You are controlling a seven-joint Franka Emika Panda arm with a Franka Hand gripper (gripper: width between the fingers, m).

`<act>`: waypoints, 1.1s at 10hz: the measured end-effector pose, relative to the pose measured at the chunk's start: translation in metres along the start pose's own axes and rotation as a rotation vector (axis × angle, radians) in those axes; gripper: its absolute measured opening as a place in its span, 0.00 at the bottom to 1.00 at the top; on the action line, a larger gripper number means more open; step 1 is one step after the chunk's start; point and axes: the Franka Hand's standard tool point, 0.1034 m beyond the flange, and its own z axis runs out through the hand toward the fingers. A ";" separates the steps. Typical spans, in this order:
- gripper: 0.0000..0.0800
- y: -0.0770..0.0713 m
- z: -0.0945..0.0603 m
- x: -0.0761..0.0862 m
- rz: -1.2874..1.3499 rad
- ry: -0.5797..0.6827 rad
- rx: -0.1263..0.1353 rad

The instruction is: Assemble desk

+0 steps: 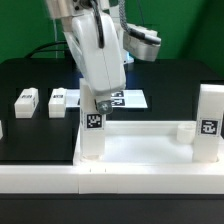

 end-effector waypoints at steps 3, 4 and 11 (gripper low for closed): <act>0.73 0.008 0.001 0.006 -0.301 -0.020 -0.013; 0.73 0.014 -0.001 0.008 -0.504 -0.052 -0.038; 0.81 0.009 -0.021 0.014 -1.200 0.028 -0.071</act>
Offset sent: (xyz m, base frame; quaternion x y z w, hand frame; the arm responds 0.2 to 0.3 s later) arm -0.0123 -0.0032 0.0034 -0.0349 -0.1175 -0.5055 0.8541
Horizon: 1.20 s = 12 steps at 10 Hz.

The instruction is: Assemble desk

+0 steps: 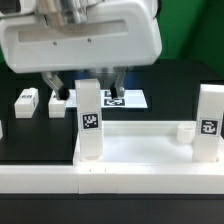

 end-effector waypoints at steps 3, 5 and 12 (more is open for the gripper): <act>0.81 0.010 0.002 0.009 -0.273 0.060 -0.013; 0.67 0.009 0.003 0.009 -0.245 0.061 -0.012; 0.36 0.000 0.003 0.010 0.366 0.068 0.008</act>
Offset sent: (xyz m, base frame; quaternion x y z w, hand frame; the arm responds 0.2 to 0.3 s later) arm 0.0000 0.0000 0.0000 0.0000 0.0000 0.0650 0.9979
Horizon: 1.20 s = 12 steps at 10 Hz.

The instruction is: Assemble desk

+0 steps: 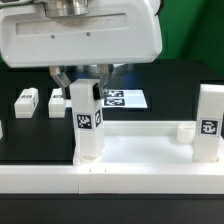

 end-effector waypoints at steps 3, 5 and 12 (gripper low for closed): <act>0.36 0.000 0.003 -0.001 0.421 0.012 -0.008; 0.36 -0.002 0.004 -0.005 0.786 0.028 0.026; 0.67 -0.008 0.005 -0.020 0.859 -0.018 0.032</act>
Offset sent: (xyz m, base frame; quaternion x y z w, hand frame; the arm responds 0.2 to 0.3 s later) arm 0.0063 0.0036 -0.0089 0.0878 -0.0056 0.3243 0.9419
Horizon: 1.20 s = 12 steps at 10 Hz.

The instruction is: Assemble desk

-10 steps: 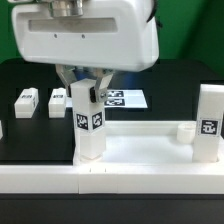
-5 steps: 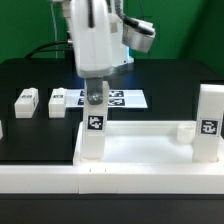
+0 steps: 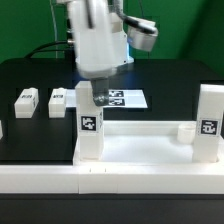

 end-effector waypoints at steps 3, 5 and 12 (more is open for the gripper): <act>0.81 0.005 0.004 -0.008 -0.380 -0.007 -0.018; 0.81 0.006 0.004 -0.006 -0.564 -0.009 -0.019; 0.62 0.006 0.002 0.016 -1.140 0.045 -0.058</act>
Offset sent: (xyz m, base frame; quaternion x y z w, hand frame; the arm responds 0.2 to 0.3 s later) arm 0.0000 0.0000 0.0000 0.0000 0.0000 -0.1938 0.9810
